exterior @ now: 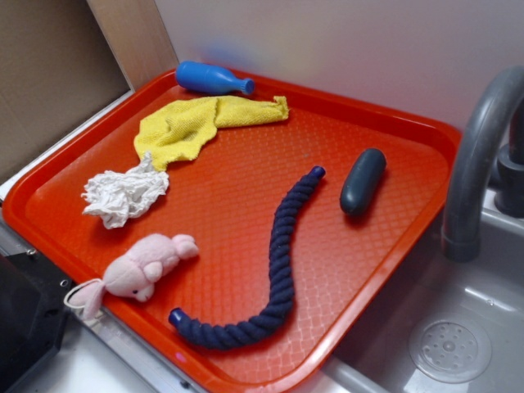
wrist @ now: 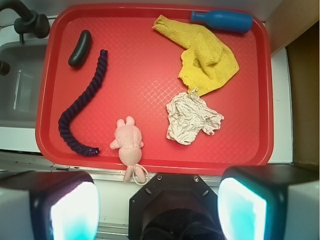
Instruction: Grab the blue rope.
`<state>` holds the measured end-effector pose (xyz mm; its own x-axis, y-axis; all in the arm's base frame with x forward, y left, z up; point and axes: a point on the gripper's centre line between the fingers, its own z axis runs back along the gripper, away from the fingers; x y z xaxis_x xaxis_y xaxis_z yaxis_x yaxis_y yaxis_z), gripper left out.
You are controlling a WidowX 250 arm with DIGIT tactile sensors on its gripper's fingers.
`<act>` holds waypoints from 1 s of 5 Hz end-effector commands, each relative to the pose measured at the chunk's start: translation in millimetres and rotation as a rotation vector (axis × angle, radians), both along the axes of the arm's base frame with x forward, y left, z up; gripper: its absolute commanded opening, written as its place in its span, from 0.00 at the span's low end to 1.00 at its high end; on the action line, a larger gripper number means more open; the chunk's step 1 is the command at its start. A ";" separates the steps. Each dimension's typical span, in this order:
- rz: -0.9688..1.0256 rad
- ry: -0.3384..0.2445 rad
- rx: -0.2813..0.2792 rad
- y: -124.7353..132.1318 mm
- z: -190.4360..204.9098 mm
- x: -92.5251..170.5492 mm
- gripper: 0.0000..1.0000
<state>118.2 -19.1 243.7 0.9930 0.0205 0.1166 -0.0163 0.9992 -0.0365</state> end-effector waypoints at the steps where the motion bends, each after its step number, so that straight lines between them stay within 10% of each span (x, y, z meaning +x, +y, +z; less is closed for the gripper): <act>1: 0.000 0.000 0.000 0.0 0.0 0.0 1.00; 3: 0.302 0.043 -0.094 -43.1 -13.2 7.4 1.00; 5: 0.399 -0.039 -0.126 -76.6 -54.8 48.8 1.00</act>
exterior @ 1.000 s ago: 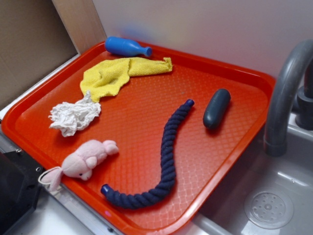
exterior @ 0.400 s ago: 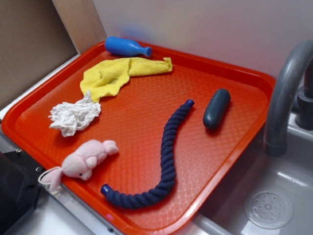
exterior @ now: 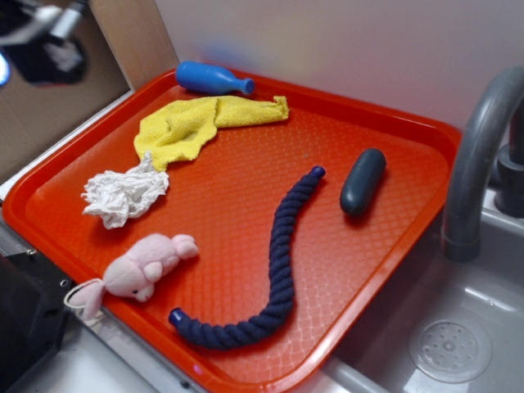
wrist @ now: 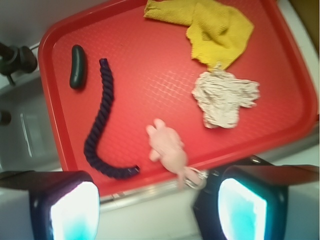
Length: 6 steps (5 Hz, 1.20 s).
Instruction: Grab the blue rope.
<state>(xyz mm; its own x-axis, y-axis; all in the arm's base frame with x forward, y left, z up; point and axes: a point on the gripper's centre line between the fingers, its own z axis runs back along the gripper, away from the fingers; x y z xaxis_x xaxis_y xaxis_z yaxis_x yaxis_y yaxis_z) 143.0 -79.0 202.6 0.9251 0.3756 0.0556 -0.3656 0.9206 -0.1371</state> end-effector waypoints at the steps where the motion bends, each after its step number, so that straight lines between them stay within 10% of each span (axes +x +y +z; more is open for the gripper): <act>1: 0.060 -0.101 0.018 -25.6 -28.4 37.0 1.00; 3: 0.147 -0.124 0.063 -54.7 -92.4 62.9 1.00; 6: 0.128 -0.012 0.111 -78.2 -177.3 73.6 1.00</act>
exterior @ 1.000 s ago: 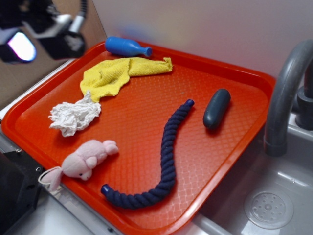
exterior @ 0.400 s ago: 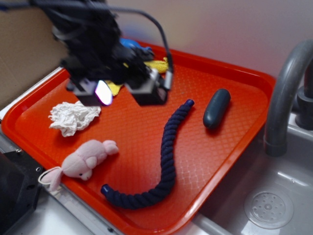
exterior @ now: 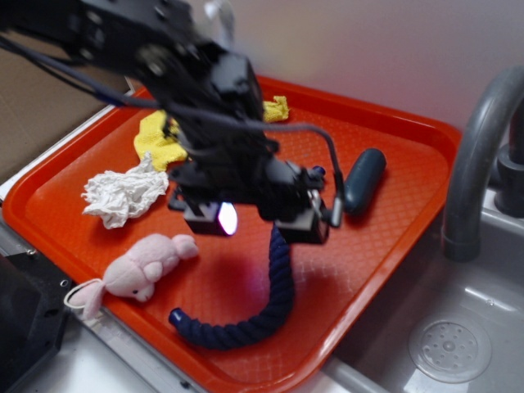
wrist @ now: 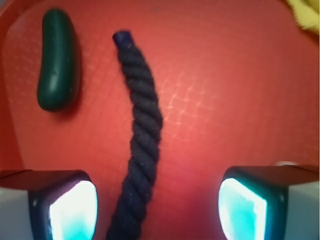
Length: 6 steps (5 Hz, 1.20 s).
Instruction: Grab the blue rope.
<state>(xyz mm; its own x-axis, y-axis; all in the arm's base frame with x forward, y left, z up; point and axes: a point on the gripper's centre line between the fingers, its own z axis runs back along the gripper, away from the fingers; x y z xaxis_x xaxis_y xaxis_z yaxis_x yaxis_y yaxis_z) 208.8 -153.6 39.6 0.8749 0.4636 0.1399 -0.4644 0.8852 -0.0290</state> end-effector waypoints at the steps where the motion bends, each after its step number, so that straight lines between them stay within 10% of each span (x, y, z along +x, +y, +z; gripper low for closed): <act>1: -0.028 0.042 -0.053 -3.9 -18.0 13.0 1.00; 2: -0.087 0.059 -0.081 -6.5 -20.9 11.6 1.00; 3: -0.089 0.073 -0.077 -6.0 -22.5 9.5 0.00; 6: -0.097 0.094 -0.039 2.6 -7.7 8.4 0.00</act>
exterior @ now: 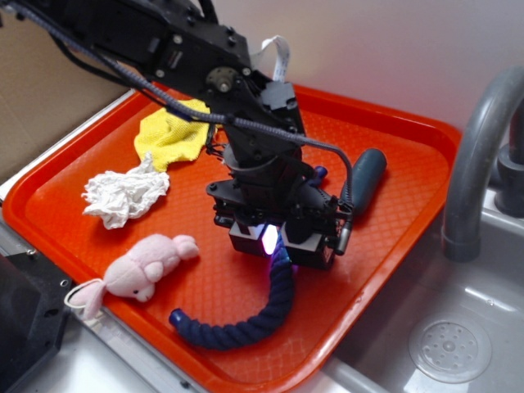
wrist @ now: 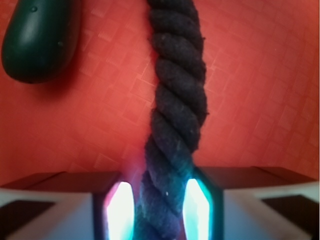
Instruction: Grab the blue rope.
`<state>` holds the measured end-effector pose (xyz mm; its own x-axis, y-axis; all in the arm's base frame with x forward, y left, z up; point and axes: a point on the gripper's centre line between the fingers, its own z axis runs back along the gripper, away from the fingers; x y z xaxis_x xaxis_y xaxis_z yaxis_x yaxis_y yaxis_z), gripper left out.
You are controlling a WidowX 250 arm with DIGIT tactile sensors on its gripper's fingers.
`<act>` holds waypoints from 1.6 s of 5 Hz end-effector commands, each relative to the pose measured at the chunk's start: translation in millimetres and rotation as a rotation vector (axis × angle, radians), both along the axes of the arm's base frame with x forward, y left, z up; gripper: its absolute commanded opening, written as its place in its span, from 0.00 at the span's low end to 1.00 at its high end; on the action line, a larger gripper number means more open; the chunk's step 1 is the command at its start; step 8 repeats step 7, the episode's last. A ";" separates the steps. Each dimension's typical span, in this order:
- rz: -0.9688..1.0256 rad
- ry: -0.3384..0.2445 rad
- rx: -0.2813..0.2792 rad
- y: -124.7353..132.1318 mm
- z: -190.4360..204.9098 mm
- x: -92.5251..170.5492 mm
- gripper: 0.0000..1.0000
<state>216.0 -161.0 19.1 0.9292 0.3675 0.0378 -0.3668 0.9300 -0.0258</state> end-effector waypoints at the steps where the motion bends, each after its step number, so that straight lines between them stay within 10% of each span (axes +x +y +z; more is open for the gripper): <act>1: -0.062 0.025 -0.031 19.5 52.3 2.5 0.00; 2: -0.177 0.102 -0.124 34.8 98.0 8.1 0.00; 5: -0.360 0.018 -0.170 90.8 233.5 13.4 0.00; 8: -0.318 -0.013 -0.217 99.8 244.6 11.8 0.00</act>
